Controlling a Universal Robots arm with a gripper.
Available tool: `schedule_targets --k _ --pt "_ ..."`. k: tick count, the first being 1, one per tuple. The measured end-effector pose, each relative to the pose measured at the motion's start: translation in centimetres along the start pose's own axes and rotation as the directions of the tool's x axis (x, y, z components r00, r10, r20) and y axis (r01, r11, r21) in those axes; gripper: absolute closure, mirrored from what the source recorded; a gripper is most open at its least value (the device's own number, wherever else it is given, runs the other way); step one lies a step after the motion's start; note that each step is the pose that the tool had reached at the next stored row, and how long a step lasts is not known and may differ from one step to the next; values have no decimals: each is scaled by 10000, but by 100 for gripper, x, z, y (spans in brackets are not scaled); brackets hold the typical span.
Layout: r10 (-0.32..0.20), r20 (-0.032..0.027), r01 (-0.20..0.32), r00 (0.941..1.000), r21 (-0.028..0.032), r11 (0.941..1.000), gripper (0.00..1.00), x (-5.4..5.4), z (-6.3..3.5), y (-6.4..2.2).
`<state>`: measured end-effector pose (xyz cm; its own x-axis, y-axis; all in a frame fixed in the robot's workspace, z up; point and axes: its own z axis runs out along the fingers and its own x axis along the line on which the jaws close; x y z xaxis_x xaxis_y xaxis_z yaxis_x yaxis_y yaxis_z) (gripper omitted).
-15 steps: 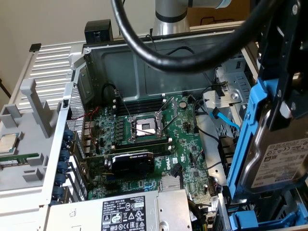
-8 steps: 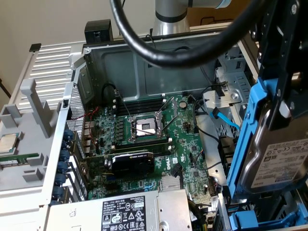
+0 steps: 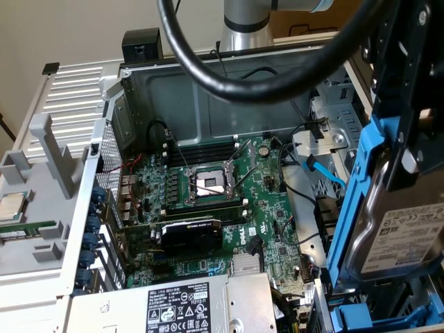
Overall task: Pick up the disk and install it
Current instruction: 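Insert the disk into the insertion slot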
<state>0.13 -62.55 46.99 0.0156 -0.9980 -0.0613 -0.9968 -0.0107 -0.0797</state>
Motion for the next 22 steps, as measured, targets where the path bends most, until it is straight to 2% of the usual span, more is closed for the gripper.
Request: schedule_targets --k 3,15,22 --pt "29 0 -29 10000 0 10000 64 2 10 1" --pt "116 -8 -116 9999 -67 9999 64 -10 30 1" --pt "120 -8 -120 9999 -80 9999 64 5 31 -14"
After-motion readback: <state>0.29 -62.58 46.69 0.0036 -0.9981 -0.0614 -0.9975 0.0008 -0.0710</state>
